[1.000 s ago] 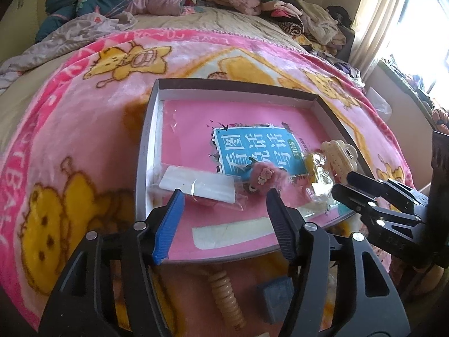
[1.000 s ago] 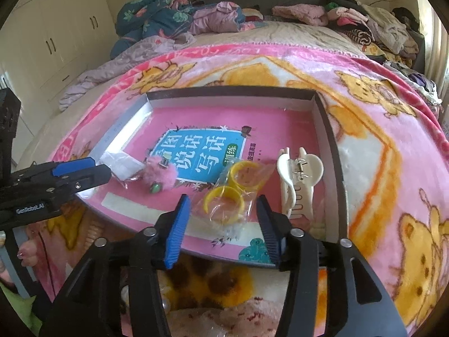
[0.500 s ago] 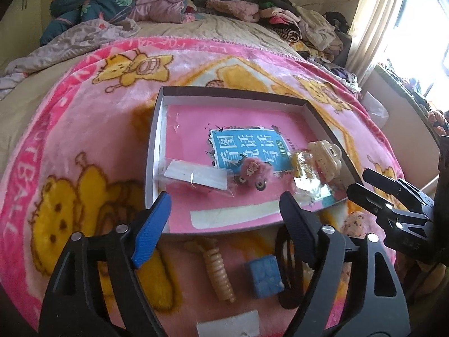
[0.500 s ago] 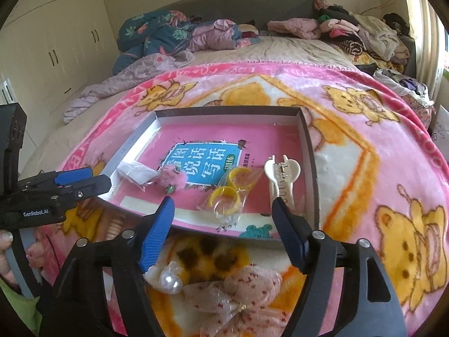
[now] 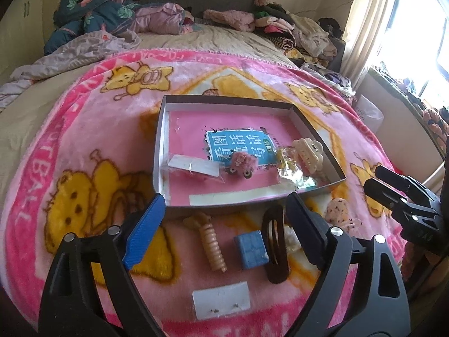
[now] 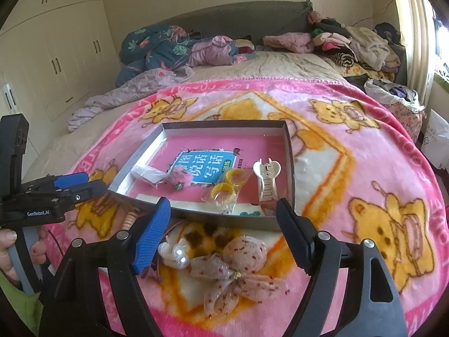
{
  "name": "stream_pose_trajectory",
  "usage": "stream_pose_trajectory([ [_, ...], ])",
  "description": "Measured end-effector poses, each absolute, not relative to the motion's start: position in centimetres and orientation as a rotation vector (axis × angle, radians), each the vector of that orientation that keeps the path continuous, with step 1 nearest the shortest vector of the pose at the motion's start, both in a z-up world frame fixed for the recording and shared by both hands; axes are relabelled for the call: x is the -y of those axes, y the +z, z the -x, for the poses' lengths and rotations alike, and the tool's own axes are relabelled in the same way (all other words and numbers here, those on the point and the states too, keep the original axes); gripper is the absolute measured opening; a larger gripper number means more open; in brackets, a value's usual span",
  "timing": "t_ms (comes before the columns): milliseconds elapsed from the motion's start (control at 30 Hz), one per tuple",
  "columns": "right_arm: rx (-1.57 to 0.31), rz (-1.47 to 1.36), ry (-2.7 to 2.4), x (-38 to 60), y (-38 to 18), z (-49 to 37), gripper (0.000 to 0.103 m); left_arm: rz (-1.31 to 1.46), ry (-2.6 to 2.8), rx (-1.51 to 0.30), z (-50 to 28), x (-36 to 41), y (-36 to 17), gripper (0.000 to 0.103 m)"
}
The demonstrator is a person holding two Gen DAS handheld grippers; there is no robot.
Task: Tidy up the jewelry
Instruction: 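Withdraw both open tools from the box toward the remaining clips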
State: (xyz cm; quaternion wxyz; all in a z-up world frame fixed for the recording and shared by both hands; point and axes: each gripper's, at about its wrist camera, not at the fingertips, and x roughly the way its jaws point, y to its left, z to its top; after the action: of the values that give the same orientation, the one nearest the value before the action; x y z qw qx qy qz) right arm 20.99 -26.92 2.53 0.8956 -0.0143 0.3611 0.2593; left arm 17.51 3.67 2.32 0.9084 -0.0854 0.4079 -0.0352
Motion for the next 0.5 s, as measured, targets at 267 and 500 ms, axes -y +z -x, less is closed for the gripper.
stream_pose_trajectory([
  [267, -0.727, 0.035, 0.534, 28.0, 3.4, -18.5, 0.077, 0.176, -0.073, -0.818, -15.3, -3.6, 2.9, 0.080],
  [500, -0.723, 0.041, 0.539, 28.5, 3.4, -16.5, 0.077, 0.174, -0.071, -0.814, -13.7, -3.4, 2.9, 0.080],
])
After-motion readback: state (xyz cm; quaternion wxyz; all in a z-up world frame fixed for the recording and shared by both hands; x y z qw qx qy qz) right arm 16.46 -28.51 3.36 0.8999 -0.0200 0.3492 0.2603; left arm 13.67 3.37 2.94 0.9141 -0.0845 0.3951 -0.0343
